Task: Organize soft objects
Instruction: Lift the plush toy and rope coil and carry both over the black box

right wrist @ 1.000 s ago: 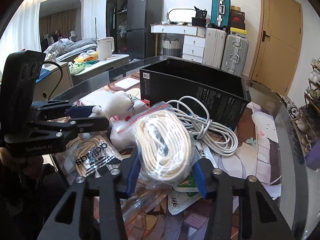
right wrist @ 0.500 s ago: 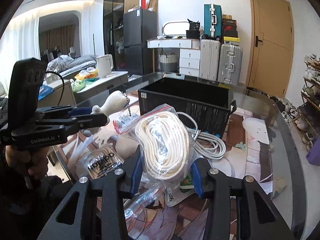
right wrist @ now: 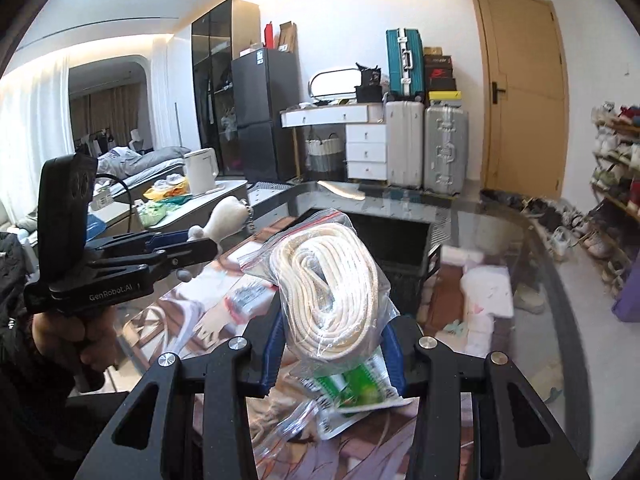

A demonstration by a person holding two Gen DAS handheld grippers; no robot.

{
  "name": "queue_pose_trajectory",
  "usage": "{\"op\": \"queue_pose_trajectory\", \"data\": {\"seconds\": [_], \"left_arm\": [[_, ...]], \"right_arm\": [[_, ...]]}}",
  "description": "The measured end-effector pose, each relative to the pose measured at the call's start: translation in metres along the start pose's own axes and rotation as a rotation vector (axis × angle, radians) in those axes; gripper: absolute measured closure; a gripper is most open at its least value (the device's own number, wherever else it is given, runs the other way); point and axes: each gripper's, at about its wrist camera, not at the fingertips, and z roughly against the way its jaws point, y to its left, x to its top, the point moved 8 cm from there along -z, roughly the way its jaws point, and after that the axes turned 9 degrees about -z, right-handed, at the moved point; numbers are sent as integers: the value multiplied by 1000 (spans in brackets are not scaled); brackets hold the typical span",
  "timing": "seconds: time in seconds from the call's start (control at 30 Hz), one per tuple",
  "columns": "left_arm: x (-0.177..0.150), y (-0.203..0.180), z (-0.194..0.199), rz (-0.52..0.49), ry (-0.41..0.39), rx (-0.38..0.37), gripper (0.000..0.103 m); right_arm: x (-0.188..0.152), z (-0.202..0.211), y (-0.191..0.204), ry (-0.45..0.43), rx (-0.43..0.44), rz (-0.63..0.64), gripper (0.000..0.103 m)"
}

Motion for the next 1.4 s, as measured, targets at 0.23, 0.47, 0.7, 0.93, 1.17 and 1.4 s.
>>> {"op": "queue_pose_trajectory", "data": {"seconds": [0.23,0.47,0.7,0.93,1.17,1.4], "left_arm": [[22,4,-3,-15,-29,17,69],[34,7,-15,-19,-29,17,68],[45,10,-32,-32,-17,21,68],[50,12,-51,-24,-2,22,68],[51,12,-69,-18,11,21,68],[52,15,-92,-10,38,15,68]], "right_arm": [[23,3,-7,-34,-42,0,60],[39,-8,-20,-14,-75,-11,60],[47,-24,-35,15,-109,-12,60],[55,-43,-46,46,-138,-11,60],[65,-53,-57,45,-156,-1,60],[68,-64,-63,62,-183,18,60]]}}
